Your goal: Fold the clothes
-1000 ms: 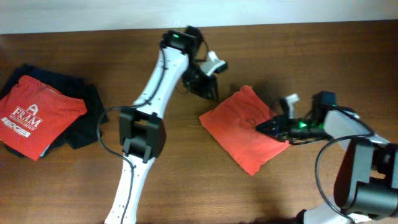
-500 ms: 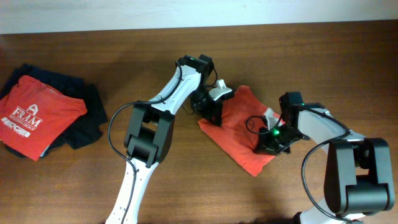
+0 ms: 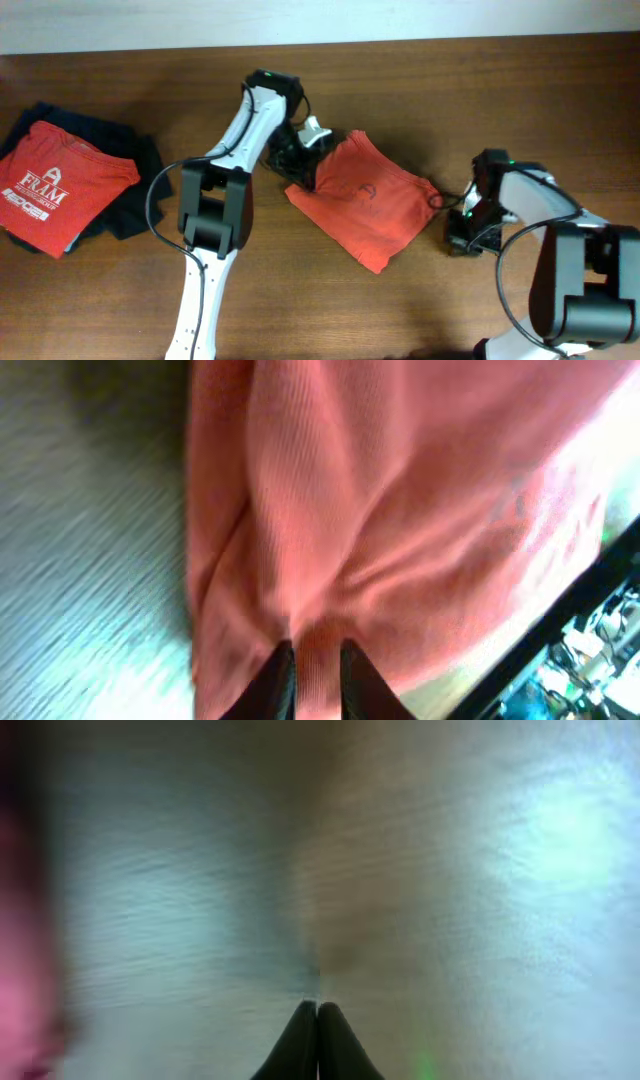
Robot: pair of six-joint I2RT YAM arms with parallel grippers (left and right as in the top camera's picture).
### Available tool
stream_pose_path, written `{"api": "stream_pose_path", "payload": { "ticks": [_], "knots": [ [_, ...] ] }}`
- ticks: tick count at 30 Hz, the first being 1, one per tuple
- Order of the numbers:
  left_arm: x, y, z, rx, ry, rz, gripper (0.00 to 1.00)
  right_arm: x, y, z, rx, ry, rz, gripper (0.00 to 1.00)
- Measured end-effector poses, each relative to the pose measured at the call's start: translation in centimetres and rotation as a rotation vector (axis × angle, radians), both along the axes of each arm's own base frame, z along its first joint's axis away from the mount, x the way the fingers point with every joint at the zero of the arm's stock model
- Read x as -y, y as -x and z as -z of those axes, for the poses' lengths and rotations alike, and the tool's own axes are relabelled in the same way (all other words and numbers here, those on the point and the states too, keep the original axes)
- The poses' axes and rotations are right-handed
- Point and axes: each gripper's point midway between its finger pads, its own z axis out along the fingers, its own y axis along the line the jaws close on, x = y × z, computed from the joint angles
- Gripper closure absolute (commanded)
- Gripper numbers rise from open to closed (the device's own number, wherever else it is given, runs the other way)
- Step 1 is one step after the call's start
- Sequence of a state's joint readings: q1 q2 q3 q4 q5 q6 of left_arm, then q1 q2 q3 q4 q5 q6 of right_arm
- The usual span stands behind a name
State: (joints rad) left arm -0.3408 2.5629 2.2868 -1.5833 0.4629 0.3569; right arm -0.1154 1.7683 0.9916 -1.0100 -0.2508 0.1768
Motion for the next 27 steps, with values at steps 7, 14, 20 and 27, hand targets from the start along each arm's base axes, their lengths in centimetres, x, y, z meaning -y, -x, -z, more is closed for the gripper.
{"api": "stream_pose_path", "payload": {
  "ticks": [7,14,20,27],
  "knots": [
    [1.0,-1.4,-3.4,0.087,0.010,-0.007,0.74,-7.2,-4.9,-5.4,0.321,-0.566,-0.108,0.85],
    [5.5,-6.4,-2.4,0.363,0.118,0.051,0.75,-9.6,-9.6,-6.9,0.511,-0.619,-0.132,0.85],
    [7.2,-6.6,0.1,0.422,0.105,0.105,0.85,-10.0,-10.8,-4.7,0.481,-0.423,-0.096,0.85],
    [4.9,-5.5,1.9,0.382,0.000,0.106,0.94,-5.8,-8.9,-1.1,0.335,-0.060,-0.005,0.81]
  ]
}}
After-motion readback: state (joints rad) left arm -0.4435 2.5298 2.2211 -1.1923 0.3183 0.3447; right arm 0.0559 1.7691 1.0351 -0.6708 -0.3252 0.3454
